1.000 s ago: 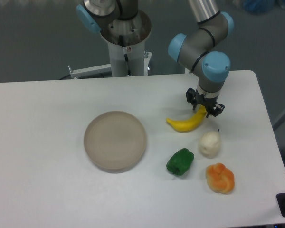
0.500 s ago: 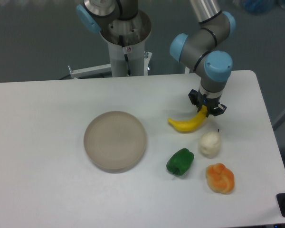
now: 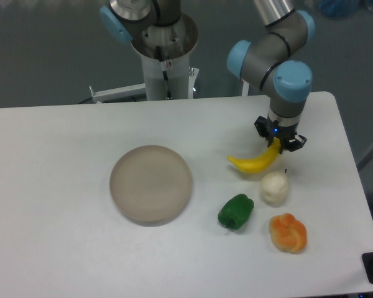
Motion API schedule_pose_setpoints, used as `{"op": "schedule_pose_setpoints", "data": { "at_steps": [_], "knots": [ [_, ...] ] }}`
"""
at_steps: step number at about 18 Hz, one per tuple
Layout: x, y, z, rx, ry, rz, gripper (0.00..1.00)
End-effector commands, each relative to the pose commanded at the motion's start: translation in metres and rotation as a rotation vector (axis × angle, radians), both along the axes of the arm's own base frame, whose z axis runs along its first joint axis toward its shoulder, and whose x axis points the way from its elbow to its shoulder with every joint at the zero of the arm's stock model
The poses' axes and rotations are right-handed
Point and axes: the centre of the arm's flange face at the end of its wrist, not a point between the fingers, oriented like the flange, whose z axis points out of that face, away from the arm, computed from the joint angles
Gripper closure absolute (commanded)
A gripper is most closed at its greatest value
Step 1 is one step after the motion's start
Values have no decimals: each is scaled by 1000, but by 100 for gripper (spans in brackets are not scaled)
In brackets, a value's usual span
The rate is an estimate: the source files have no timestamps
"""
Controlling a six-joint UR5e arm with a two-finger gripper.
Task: Pick up the banana from the table
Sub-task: 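Lift the grasped banana up off the table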
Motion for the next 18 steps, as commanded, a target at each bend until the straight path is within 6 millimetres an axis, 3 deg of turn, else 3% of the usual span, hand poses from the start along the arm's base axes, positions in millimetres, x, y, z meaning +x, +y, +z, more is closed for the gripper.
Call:
{"op": "schedule_pose_setpoints", "data": {
  "at_steps": [2,7,12,18],
  "knots": [
    [-9,12,33,22,29,-7,69],
    [-22,37,73,64,76,-28,69],
    [-21,72,78,82,94,-62,69],
    [-26,81,80,97,101,-70,69]
  ]
}}
